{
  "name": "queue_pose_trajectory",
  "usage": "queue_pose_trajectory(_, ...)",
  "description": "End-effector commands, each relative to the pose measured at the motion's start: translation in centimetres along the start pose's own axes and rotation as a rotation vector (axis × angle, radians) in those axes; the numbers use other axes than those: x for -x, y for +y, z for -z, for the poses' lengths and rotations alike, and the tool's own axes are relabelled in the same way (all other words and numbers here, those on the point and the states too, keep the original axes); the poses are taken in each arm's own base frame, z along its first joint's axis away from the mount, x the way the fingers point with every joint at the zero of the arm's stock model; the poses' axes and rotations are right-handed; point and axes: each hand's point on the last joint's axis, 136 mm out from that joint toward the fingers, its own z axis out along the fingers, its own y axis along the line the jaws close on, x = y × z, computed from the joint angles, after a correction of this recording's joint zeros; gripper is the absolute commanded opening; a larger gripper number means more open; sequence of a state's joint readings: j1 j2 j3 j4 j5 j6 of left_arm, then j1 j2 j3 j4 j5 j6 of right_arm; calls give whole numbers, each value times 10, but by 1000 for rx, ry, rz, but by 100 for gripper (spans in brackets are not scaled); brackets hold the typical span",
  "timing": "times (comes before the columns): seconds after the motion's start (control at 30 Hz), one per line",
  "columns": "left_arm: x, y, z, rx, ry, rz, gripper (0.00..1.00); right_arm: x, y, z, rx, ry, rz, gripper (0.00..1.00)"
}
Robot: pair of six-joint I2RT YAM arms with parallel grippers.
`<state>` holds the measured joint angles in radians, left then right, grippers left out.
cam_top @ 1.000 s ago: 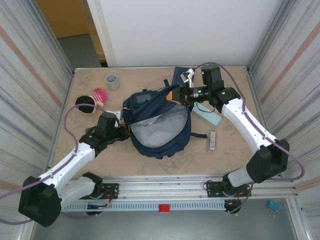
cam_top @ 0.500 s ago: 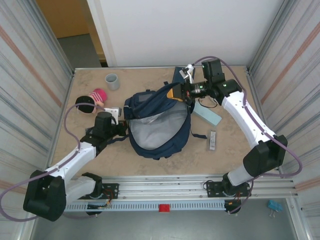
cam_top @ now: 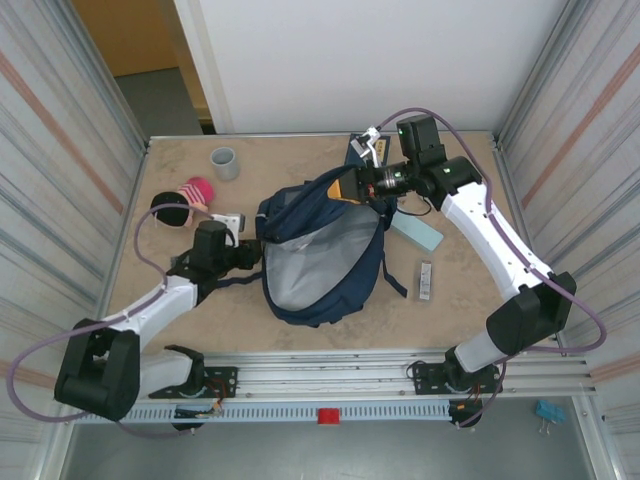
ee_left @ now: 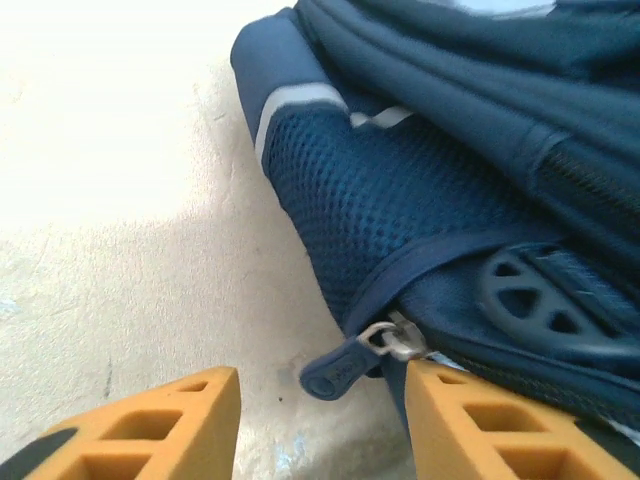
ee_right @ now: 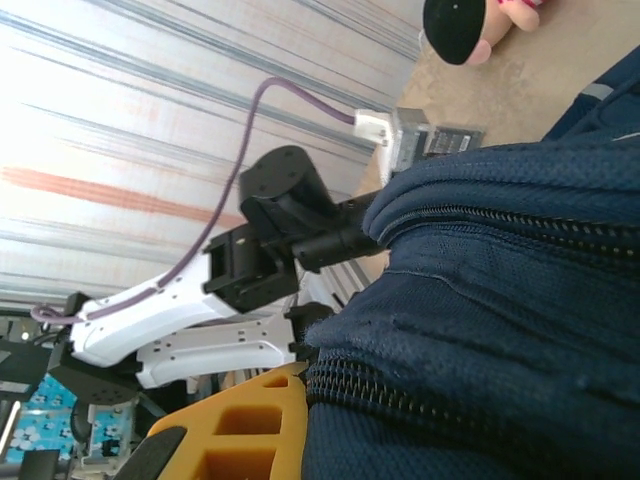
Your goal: Pack books, pencil case, and school supplies into a backpack
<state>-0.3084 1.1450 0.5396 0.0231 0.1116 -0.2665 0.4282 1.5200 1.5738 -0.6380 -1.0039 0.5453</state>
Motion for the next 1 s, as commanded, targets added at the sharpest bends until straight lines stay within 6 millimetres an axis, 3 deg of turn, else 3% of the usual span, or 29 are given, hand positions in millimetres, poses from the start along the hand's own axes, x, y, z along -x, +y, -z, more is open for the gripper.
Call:
queue_pose_trajectory(0.0,45,-13,41,-9,-95,15,53,10,18,2,13,-30,98,0)
queue_pose_trajectory(0.17,71,-7,87,79,-147,86,69,14,14,-8,-17,-57,123,0)
queue_pose_trajectory(0.33,78,-7,104,110,-106,154,70,19,10,-26,-17,-59,129,0)
queue_pose_trajectory(0.57,78,-9,102,108,-69,196,70,28,-5,-55,-41,-98,139,0)
queue_pose_trajectory(0.7,76,-10,99,100,-65,233,70,29,-24,-76,-58,-119,91,0)
queue_pose_trajectory(0.97,69,-10,94,96,-38,259,70,5,-54,-114,-104,-101,43,0)
